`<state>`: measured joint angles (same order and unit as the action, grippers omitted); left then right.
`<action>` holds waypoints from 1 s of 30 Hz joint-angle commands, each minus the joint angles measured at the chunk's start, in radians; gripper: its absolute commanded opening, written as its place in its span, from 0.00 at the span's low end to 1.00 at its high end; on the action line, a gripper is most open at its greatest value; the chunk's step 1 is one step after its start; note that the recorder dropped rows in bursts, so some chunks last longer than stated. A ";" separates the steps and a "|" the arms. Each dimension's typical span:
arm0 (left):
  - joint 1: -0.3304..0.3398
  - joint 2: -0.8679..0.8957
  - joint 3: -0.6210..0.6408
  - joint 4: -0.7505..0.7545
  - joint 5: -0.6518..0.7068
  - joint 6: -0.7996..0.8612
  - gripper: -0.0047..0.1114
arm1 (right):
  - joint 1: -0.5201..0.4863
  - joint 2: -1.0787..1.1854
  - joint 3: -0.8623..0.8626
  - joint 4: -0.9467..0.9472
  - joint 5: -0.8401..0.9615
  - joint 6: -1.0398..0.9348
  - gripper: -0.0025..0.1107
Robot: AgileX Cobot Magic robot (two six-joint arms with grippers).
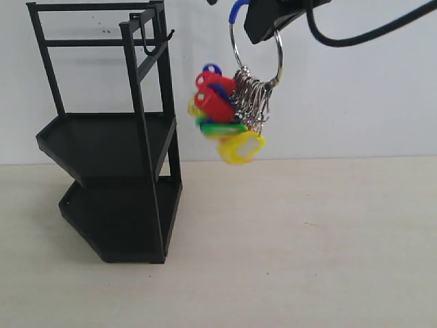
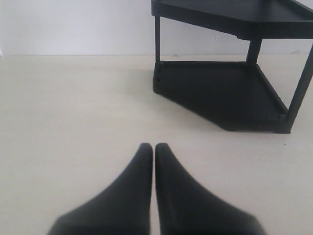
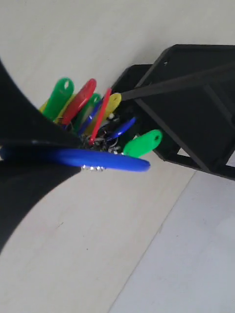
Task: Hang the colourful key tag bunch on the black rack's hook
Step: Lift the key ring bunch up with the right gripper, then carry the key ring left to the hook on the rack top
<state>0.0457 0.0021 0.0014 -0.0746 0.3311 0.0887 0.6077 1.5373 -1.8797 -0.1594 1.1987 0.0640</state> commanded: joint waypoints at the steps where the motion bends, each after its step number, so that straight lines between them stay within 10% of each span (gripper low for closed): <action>1: 0.004 -0.002 -0.001 -0.007 -0.015 -0.010 0.08 | -0.014 0.008 0.017 0.060 0.003 -0.119 0.02; 9: 0.004 -0.002 -0.001 -0.007 -0.015 -0.010 0.08 | -0.006 0.010 0.065 0.036 -0.142 -0.089 0.02; 10: 0.004 -0.002 -0.001 -0.007 -0.015 -0.010 0.08 | -0.023 0.010 0.067 -0.038 -0.184 0.154 0.02; 18: 0.004 -0.002 -0.001 -0.007 -0.015 -0.010 0.08 | -0.018 0.008 0.122 0.099 -0.164 -0.093 0.02; 21: 0.004 -0.002 -0.001 -0.007 -0.015 -0.010 0.08 | -0.053 -0.001 0.170 -0.049 -0.221 0.258 0.02; 26: 0.004 -0.002 -0.001 -0.007 -0.015 -0.010 0.08 | 0.001 -0.001 0.247 0.130 -0.258 -0.103 0.02; 30: 0.004 -0.002 -0.001 -0.007 -0.015 -0.010 0.08 | -0.030 -0.001 0.250 -0.087 -0.326 0.262 0.02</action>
<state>0.0457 0.0021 0.0014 -0.0746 0.3311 0.0887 0.6051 1.5520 -1.6281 -0.1278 0.9447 0.1554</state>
